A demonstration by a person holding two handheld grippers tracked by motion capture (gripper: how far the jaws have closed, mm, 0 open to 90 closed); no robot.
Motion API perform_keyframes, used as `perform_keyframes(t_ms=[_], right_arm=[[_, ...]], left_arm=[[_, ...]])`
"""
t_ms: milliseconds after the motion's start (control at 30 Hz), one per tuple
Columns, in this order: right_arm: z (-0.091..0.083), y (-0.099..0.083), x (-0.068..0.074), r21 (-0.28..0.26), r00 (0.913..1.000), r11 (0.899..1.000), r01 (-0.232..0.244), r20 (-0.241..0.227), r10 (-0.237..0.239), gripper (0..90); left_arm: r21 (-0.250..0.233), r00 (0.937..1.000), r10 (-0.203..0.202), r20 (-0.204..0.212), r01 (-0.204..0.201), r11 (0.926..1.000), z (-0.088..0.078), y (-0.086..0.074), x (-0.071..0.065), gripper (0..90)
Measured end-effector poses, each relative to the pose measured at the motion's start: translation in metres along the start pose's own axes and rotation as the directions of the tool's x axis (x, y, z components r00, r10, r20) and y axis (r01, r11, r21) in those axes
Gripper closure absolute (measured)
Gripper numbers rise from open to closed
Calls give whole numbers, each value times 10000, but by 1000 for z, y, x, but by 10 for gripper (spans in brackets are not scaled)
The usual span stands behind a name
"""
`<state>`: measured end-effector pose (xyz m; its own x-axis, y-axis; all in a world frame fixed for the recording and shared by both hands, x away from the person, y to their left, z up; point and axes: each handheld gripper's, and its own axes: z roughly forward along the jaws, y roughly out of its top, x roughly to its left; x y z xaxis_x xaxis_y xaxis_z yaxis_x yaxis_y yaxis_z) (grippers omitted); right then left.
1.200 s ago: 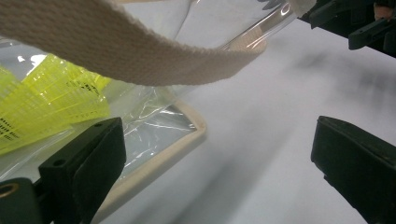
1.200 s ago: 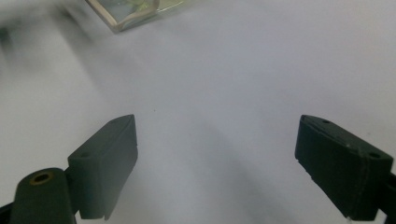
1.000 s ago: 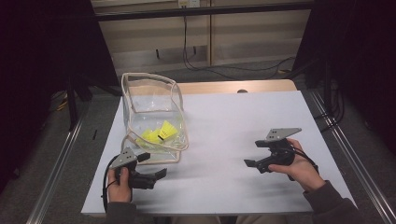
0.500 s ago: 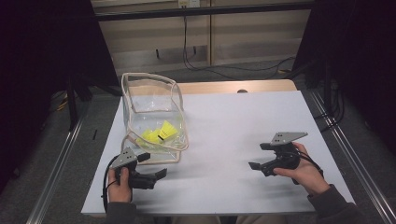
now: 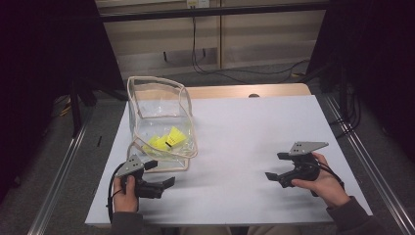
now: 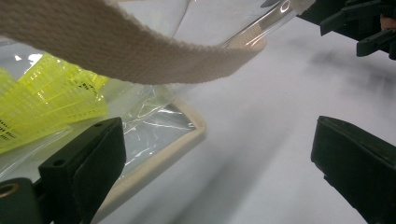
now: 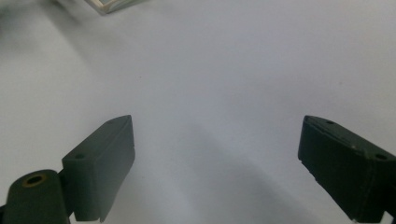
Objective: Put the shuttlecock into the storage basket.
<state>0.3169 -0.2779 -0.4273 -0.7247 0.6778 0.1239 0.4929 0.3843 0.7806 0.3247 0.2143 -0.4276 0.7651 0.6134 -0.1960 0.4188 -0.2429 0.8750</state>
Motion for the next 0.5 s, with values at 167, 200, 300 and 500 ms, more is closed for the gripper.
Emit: perform_keyframes(t_ms=[167,200,300,500], right_arm=[[-4,-4,-1,-63,10000,10000,-62,14,62,105],[-4,-4,-2,-65,10000,10000,-70,60,70,105],[-5,-5,-2,-75,9999,9999,-85,58,85,105],[-7,-10,-5,-57,9997,9998,-178,136,179,104]], left_arm=[[-13,10000,-7,-6,7,10000,0,0,0,33],[15,10000,7,-15,-7,10000,0,0,0,33],[25,10000,16,-16,-16,10000,0,0,0,33],[21,10000,25,9,-25,10000,0,0,0,33]])
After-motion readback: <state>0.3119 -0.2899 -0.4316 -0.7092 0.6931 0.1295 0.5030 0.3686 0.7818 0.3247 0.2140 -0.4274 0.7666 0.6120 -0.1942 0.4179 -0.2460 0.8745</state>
